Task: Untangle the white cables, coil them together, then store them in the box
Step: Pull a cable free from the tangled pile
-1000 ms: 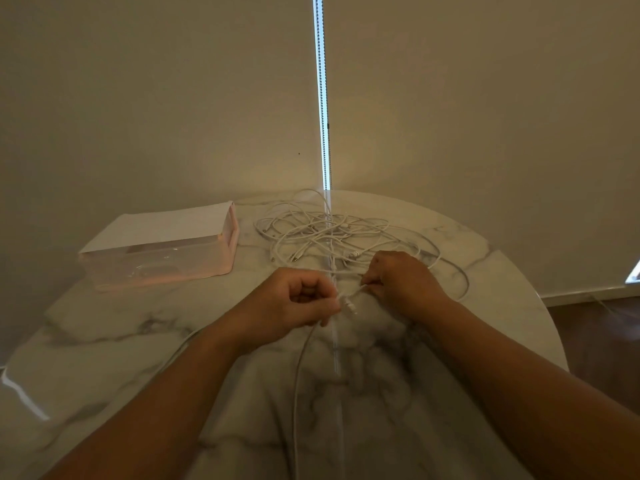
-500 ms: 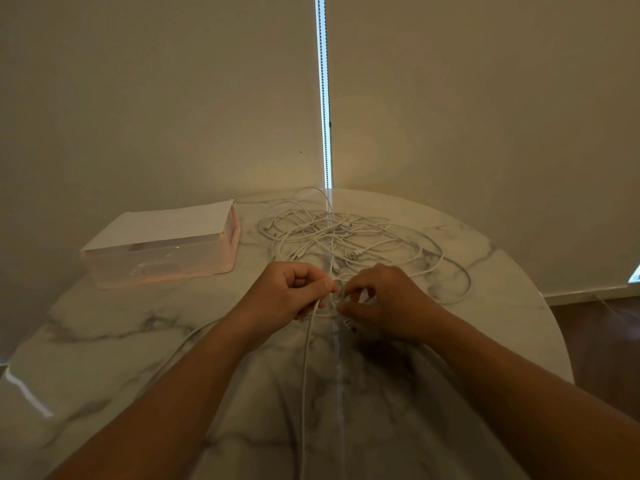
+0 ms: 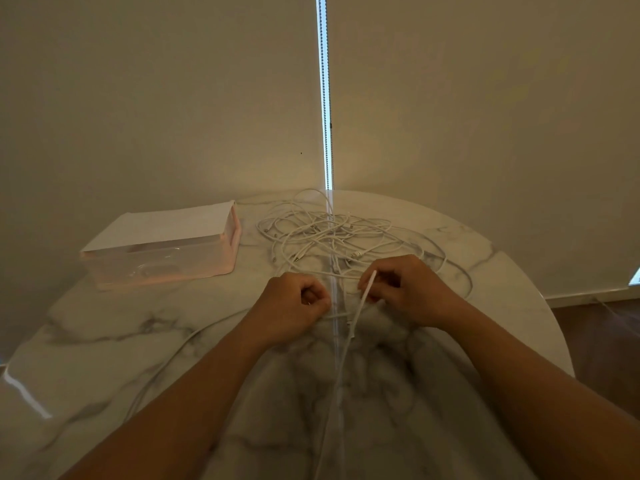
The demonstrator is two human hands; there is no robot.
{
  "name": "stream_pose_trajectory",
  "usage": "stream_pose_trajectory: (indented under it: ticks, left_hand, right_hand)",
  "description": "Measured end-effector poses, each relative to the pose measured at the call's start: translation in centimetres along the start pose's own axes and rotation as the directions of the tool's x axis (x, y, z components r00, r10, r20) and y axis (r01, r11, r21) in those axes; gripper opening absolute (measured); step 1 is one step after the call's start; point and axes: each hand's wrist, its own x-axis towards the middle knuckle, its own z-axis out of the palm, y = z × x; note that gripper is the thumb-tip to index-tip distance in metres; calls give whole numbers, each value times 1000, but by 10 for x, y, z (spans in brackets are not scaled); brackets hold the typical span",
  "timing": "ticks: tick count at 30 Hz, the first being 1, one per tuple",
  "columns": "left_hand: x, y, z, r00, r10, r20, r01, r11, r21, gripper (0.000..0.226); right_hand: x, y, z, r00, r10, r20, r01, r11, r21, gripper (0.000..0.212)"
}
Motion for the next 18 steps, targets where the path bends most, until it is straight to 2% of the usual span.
stream_pose_trajectory:
  ticks: [4,10,13,16,18]
  left_hand:
    - [3,-1,1,999,-34,29,32,997,65,7]
    - [8,7,2,997,-49,-58,51,998,31,8]
    - [3,16,-1,997,-46,-54,45,999,-29,23]
    - [-9,35,-8,992,-79,99,100,966,-237,46]
    - [-17,46,-11,974,-38,224,98,960,-264,48]
  right_hand:
    - [-3,1,-14,1000,22,15,-24,989,143,7]
    - [-4,1,-12,990,-3,138,4,1000,-10,17]
    - [0,6,-16,993,-15,115,24,997,-79,27]
    - [11,11,-17,1000,23,1,-22,994,-108,27]
    - [21,9,-13,996,44,-76,-56,987,-153,18]
